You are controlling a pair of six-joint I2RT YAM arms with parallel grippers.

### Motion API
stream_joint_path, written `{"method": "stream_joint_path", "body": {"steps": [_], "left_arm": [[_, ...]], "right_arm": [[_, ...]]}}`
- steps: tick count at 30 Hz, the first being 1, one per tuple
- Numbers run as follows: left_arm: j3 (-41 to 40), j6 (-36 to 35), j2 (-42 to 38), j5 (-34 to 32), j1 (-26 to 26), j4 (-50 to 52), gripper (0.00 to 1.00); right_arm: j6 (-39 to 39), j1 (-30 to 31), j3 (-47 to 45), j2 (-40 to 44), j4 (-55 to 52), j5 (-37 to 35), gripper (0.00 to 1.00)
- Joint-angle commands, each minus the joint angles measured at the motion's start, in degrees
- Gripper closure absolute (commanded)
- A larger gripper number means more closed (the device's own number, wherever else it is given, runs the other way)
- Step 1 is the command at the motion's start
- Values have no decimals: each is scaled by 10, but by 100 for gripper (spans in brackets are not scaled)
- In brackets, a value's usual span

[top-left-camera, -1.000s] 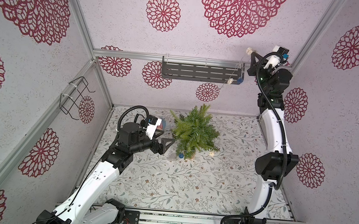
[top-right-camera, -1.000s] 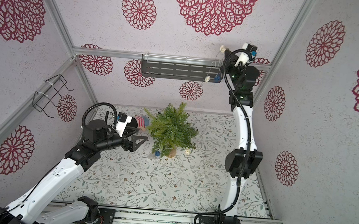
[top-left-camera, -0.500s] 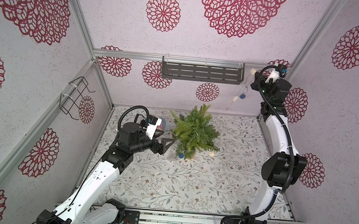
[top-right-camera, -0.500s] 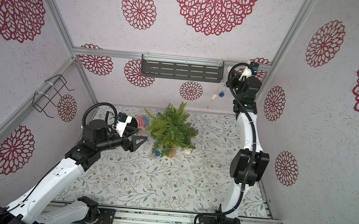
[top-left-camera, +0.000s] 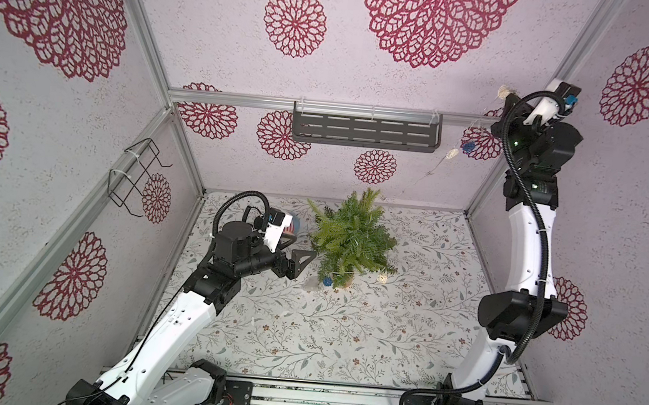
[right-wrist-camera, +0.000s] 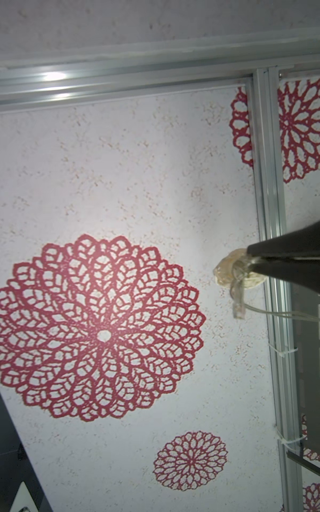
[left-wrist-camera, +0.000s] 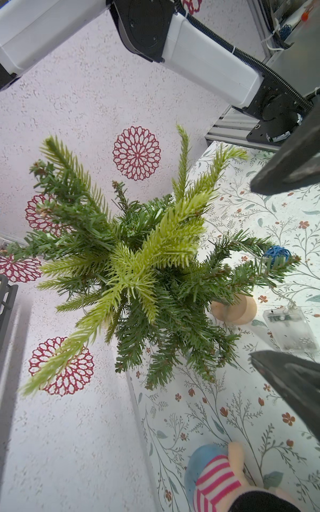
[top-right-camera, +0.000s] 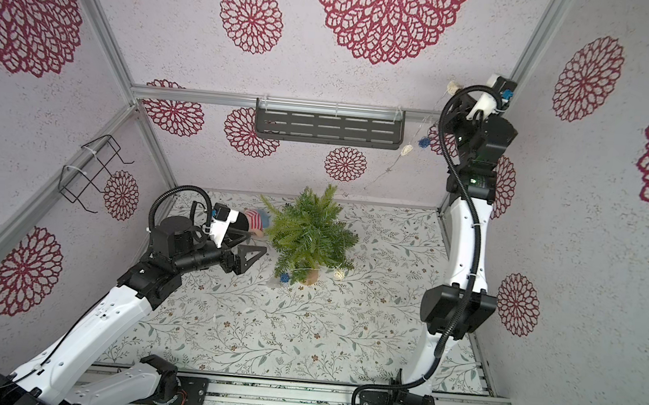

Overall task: Remove string lights from the small christmas tree
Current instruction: Remove the light string from the Christmas tree.

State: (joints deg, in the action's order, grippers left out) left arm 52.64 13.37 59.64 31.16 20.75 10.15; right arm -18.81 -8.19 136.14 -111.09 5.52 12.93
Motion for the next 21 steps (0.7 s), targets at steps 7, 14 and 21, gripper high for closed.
{"method": "stream_joint_path", "body": {"steps": [7,14,21], "left_arm": [[-3,-3,-17,-3,3,-9,8],[-3,-4,-27,-12,3,-1,8],[-2,-6,-22,-8,3,1,8]], "right_arm": [[-10,-21,71,12,43,-9,100],[-13,-25,84,6,51,-19,100],[-10,-28,28,25,-20,-11,100]]}}
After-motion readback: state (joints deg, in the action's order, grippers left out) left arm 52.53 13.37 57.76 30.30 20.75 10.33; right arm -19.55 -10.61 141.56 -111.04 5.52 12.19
